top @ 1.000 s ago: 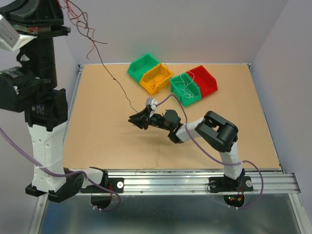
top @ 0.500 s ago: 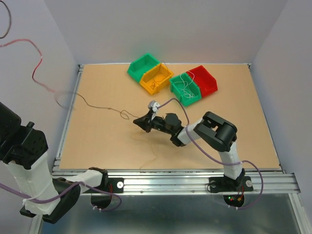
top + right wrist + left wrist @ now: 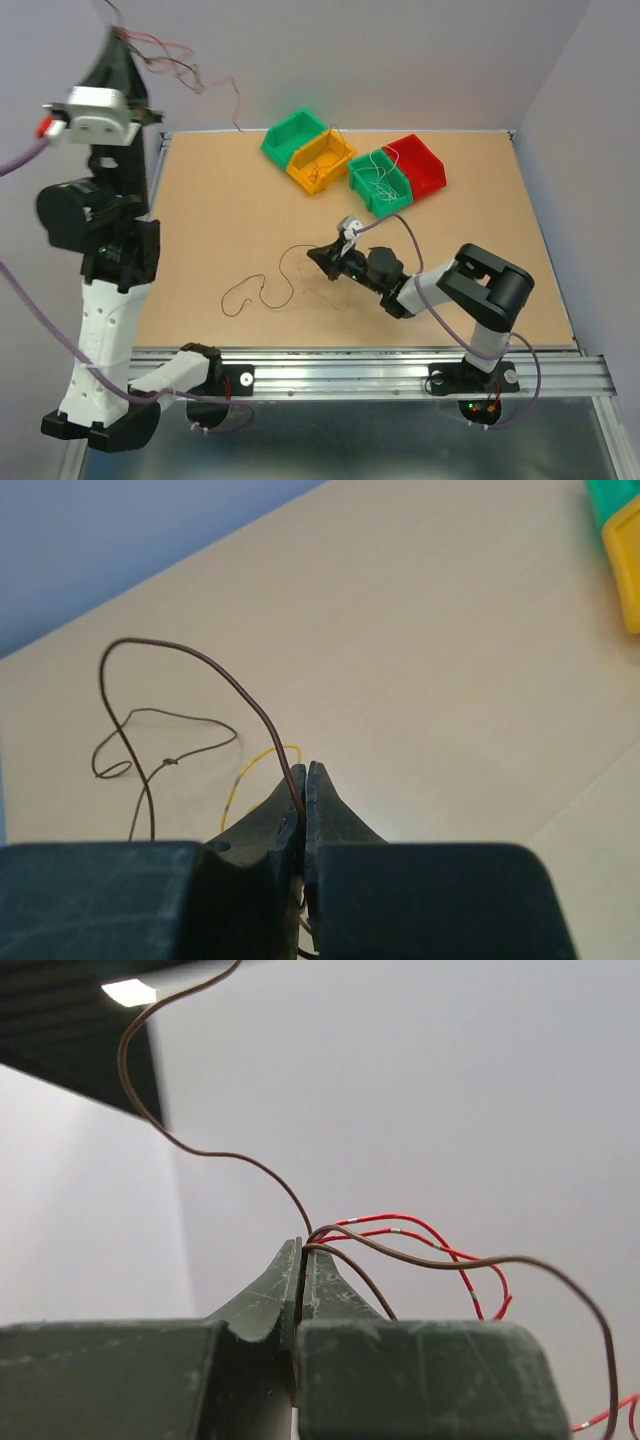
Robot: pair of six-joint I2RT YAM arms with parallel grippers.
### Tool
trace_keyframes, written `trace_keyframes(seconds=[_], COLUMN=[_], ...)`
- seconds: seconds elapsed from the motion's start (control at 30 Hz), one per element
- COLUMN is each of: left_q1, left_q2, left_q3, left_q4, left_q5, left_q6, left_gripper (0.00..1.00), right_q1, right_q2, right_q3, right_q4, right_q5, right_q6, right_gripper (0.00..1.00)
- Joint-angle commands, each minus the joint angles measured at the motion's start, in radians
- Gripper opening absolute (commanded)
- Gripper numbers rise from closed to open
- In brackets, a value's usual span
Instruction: Untangle the cables
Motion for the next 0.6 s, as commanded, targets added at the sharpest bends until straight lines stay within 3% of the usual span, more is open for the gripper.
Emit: trace_keyframes(seconds=[0.0, 0.07, 0.2, 0.4, 0.47, 0.57], left_q1=[-0.004, -0.004, -0.007, -0.020, -0.023, -0.023], left_q2=[-0.082, -0.095, -0.084, -0.018, 0.031, 0.069], left_q3=[-0.268, -0.398, -0.565, -0.707, -0.718, -0.729], left_q4=[-0.066, -0.132, -0.181, -0.252, -0.320, -0.358], left_q5=[0.252, 0.393, 0.513, 0.503, 0.496, 0.457], left_q6=[-0.092, -0.111, -0.158, -0.120, -0.091, -0.066], left_gripper=[0.00, 0.00, 0.00, 0.00, 0.07, 0.35], right_q1=[0.008, 0.006, 0.008, 0.008, 0.006, 0.008], right_q2=[-0.101, -0.153, -0.251, -0.400, -0.431, -0.465], right_q3=[-0.054, -0.069, -0.081, -0.095, -0.089, -0.058], right_q4=[0.049, 0.043, -0.047, -0.230, -0.308, -0.435], right_q5=[0.040, 0.049, 0.112, 0.220, 0.230, 0.232], right_q6=[-0.027, -0.027, -0.041, -0.050, -0.047, -0.039], right_gripper=[0.00, 0.00, 0.00, 0.00, 0.01, 0.00])
